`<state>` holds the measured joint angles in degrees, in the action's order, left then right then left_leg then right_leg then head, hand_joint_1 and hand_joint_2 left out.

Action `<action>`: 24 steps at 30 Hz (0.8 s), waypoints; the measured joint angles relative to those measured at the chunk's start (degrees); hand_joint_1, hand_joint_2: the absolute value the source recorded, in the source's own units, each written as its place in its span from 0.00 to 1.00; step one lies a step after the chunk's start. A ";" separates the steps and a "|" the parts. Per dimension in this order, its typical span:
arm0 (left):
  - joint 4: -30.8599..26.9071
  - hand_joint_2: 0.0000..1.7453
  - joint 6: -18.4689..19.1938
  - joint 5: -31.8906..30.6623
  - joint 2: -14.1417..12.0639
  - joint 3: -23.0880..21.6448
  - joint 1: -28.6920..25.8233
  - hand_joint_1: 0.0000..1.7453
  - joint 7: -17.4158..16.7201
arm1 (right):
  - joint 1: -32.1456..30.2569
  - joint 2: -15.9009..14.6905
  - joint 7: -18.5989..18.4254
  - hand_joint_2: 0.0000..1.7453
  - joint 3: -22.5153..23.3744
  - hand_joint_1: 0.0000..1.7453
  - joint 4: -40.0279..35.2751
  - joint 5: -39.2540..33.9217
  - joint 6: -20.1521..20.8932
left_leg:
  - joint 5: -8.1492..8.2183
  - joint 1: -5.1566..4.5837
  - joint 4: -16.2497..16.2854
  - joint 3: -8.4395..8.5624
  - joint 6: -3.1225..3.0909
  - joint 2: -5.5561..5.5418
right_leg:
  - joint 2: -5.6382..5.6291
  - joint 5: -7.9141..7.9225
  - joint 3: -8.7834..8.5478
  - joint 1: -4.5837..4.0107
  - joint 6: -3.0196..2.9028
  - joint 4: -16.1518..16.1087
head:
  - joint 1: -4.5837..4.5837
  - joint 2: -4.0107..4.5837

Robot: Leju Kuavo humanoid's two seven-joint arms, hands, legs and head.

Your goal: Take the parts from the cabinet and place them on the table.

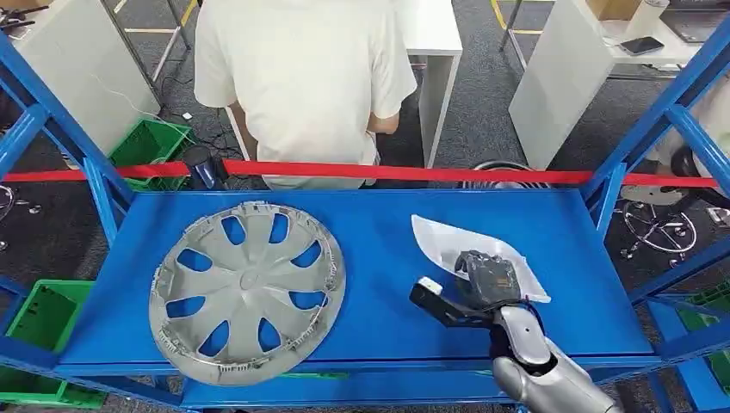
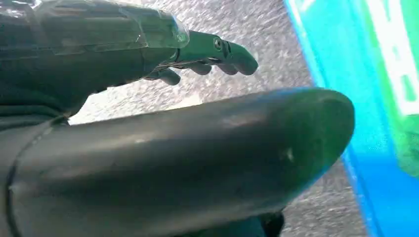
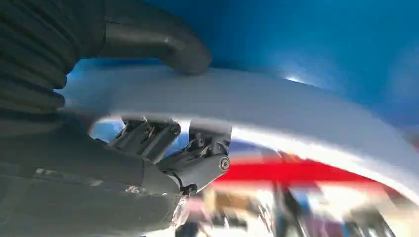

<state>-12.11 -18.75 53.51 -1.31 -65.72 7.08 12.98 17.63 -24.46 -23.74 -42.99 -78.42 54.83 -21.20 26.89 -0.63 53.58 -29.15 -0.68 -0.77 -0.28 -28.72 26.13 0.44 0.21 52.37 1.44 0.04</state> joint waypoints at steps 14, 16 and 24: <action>0.00 1.00 0.30 0.87 -0.02 0.00 0.02 0.00 6.41 | -6.35 -2.14 0.90 1.00 5.46 1.00 -17.62 9.25 -5.23 | 0.01 0.00 0.00 -0.45 0.00 0.01 | 0.00 -0.03 0.42 0.01 -0.02 0.00 | 0.04 0.00; 0.00 1.00 0.41 0.83 -0.02 0.00 0.02 0.00 6.60 | -6.94 -2.28 1.16 1.00 6.32 1.00 -19.45 10.10 -5.64 | 0.00 0.00 0.00 -0.46 0.00 0.01 | 0.00 -0.03 0.43 0.01 -0.02 0.00 | 0.06 0.00; 0.00 1.00 0.74 0.85 -0.02 0.00 0.02 0.00 6.69 | -8.81 -3.02 1.29 1.00 9.57 1.00 -26.60 12.42 -7.00 | 0.01 0.00 -0.01 -0.52 0.00 0.06 | 0.00 -0.03 0.49 0.01 -0.02 0.00 | 0.09 0.00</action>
<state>-12.11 -18.01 54.36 -1.33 -65.72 7.10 19.67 8.82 -27.47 -22.45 -33.42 -105.02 67.25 -28.20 26.89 -0.63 53.57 -29.67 -0.68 -0.71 -0.28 -28.75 26.62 0.45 0.18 52.37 1.53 0.04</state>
